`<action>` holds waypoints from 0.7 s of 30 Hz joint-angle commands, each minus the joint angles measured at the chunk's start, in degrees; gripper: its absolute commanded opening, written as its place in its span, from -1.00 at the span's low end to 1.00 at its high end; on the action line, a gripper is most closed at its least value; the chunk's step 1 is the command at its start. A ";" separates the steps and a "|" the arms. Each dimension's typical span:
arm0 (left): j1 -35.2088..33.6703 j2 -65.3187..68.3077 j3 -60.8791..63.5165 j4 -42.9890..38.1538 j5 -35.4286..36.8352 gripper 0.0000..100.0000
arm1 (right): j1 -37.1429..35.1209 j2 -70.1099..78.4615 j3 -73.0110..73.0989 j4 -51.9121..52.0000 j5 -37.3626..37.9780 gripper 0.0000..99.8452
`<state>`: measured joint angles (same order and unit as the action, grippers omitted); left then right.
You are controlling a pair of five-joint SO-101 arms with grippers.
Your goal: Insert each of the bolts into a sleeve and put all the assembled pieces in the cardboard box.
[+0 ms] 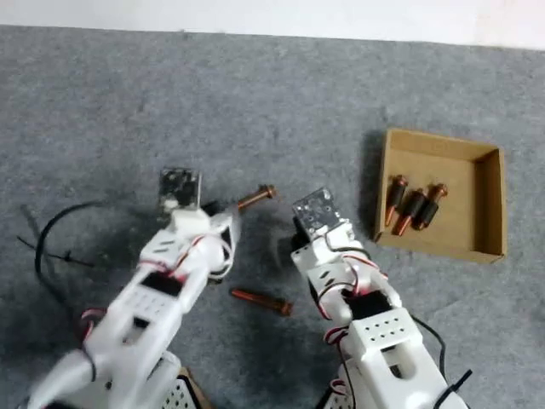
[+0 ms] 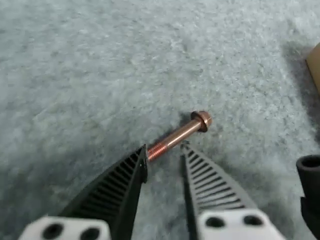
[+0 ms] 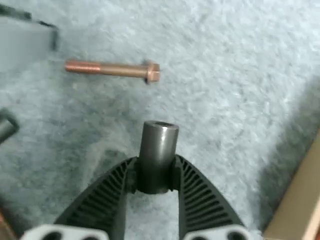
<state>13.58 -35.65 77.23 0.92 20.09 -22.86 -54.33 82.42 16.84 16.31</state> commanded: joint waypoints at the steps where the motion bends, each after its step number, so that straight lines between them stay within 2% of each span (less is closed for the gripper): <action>1: 2.15 10.42 -10.33 -1.85 -0.62 -0.70 | 2.15 -2.33 -0.57 -1.80 0.53 -0.99; 4: 2.86 19.65 -18.51 -0.53 -1.93 -0.71 | 2.07 -2.51 -0.57 -1.80 0.53 -0.99; 9: 2.86 30.37 -32.13 14.07 -13.80 -0.71 | 2.07 -2.42 -0.57 -1.89 0.35 -0.99; 12: 4.00 33.36 -35.91 16.97 -17.76 -0.71 | 2.07 -2.42 -0.57 -1.89 0.35 -0.99; 13: 4.44 34.15 -36.35 16.97 -20.40 -0.70 | 2.07 -2.42 -0.57 -1.89 0.35 -0.99; 17: 6.64 39.52 -38.73 16.97 -38.68 -0.71 | 2.07 -2.33 -0.57 -1.89 0.35 -0.99; 21: 6.64 43.38 -42.51 17.05 -36.92 -0.71 | 2.07 -2.24 -0.48 -1.89 0.35 -0.99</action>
<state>20.00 7.08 39.16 17.63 -16.22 -21.45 -55.38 82.42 16.84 16.31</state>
